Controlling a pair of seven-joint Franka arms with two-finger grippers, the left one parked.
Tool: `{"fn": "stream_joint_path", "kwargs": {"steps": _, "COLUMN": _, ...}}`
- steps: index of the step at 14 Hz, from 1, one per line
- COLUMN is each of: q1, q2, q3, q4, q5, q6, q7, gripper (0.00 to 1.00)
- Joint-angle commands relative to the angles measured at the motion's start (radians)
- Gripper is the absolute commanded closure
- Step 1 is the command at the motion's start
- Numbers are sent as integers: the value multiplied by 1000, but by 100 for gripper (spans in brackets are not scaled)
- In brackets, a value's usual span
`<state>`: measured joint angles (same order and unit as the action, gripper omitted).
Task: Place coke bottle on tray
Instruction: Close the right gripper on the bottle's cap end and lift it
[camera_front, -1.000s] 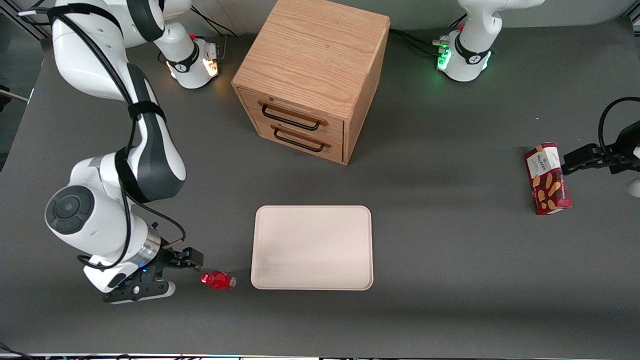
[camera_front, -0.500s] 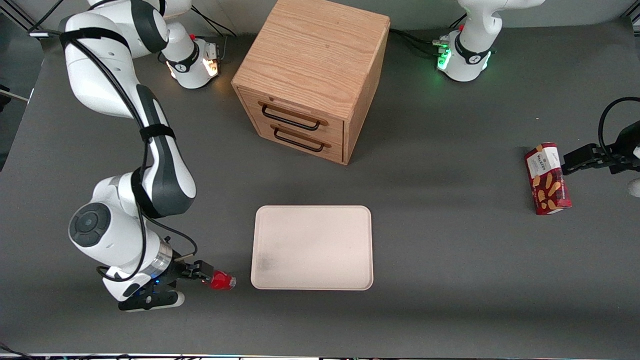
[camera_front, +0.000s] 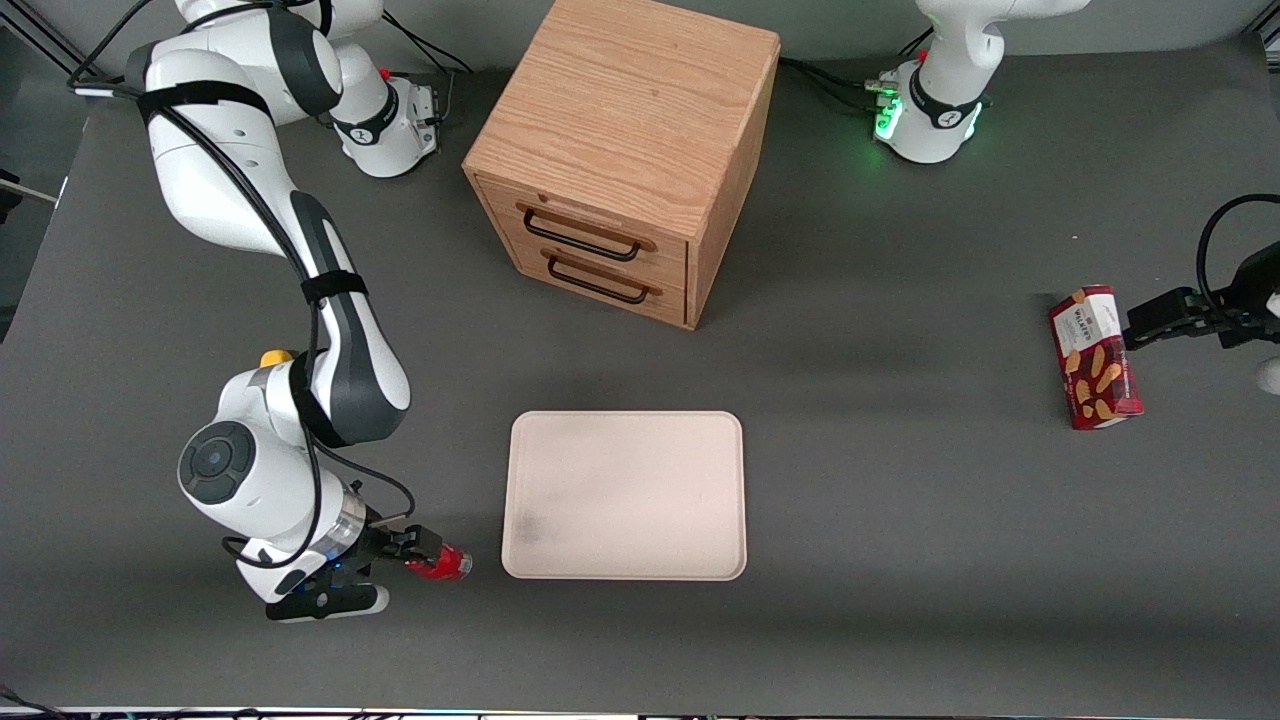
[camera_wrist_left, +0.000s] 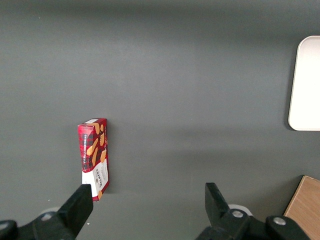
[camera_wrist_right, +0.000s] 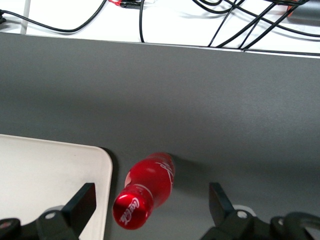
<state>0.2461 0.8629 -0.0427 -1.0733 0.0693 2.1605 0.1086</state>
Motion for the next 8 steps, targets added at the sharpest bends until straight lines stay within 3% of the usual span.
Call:
{"fn": "stream_joint_path", "kwargs": {"steps": 1, "q1": 5, "q2": -4, "q3": 3, "q4": -7, "q5": 20, "q6": 10, "q7": 13, "gripper": 0}}
{"fn": "stream_joint_path", "kwargs": {"steps": 3, "q1": 13, "q2": -5, "q3": 3, "q4": -7, "q5": 20, "q6": 6, "q7": 13, "gripper": 1}}
{"fn": "stream_joint_path", "kwargs": {"steps": 8, "q1": 15, "q2": -12, "q3": 3, "q4": -7, "q5": 12, "q6": -1, "q7": 11, "gripper": 37}}
